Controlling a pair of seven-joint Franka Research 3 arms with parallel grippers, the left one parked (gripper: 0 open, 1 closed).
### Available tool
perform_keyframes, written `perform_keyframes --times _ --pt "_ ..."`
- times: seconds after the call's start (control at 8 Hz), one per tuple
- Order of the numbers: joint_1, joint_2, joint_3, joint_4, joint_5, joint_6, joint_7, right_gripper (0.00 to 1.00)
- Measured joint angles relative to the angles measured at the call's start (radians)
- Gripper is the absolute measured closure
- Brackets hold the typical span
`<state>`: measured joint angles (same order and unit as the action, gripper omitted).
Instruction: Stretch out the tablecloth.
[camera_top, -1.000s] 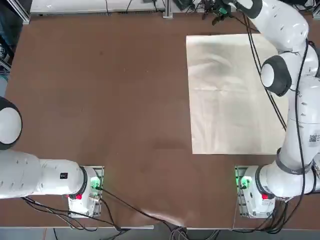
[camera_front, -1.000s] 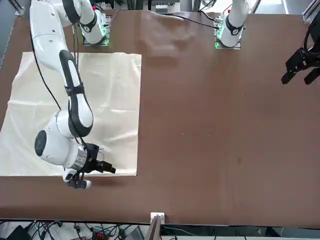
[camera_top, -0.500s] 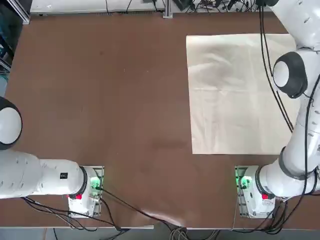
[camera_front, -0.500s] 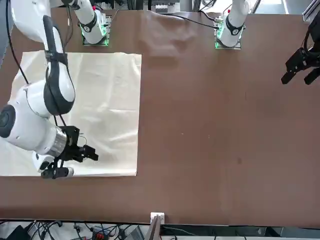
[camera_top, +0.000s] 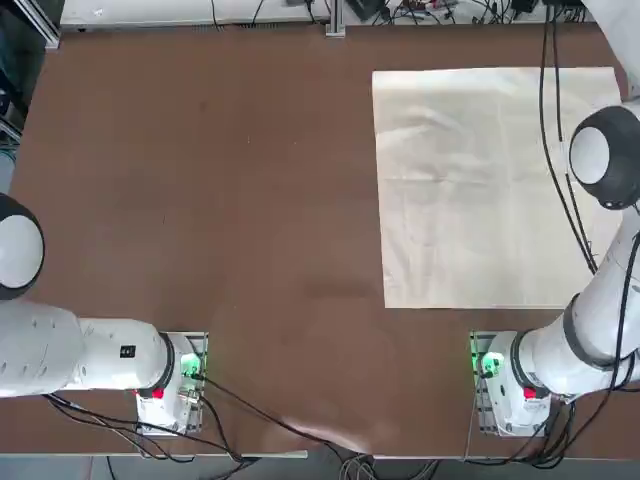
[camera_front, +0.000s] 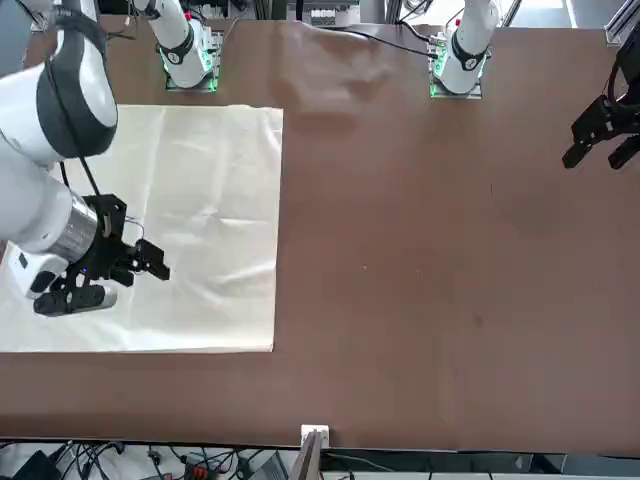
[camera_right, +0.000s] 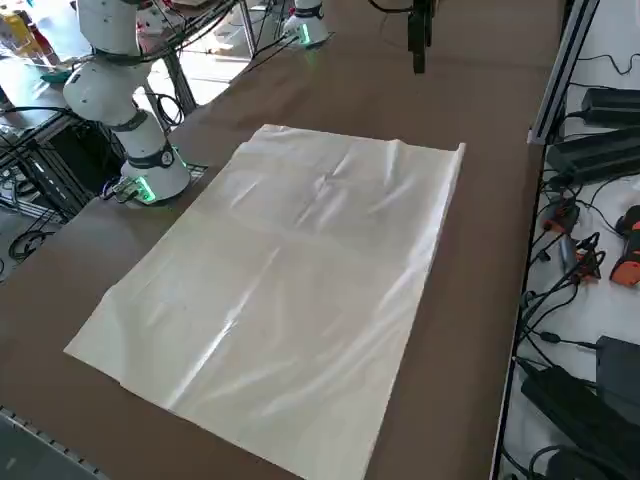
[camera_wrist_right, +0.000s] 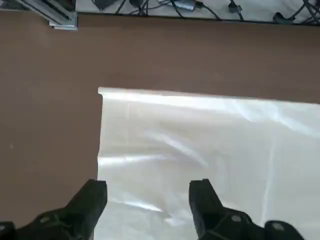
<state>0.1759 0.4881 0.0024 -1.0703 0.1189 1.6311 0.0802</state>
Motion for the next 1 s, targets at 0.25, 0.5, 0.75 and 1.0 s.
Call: perform_keyframes --times 0.25,0.5,0.75,1.0 --pt "0.000 -0.054 0.000 -0.021 -0.017 -0.087 0.000 0.00" --pt "0.002 -0.118 0.000 -0.175 -0.021 -0.040 0.000 0.00" --pt "0.009 -0.237 0.004 -0.486 -0.022 0.195 0.000 0.00" --pt "0.014 -0.362 0.015 -0.831 -0.022 0.418 0.001 0.00"
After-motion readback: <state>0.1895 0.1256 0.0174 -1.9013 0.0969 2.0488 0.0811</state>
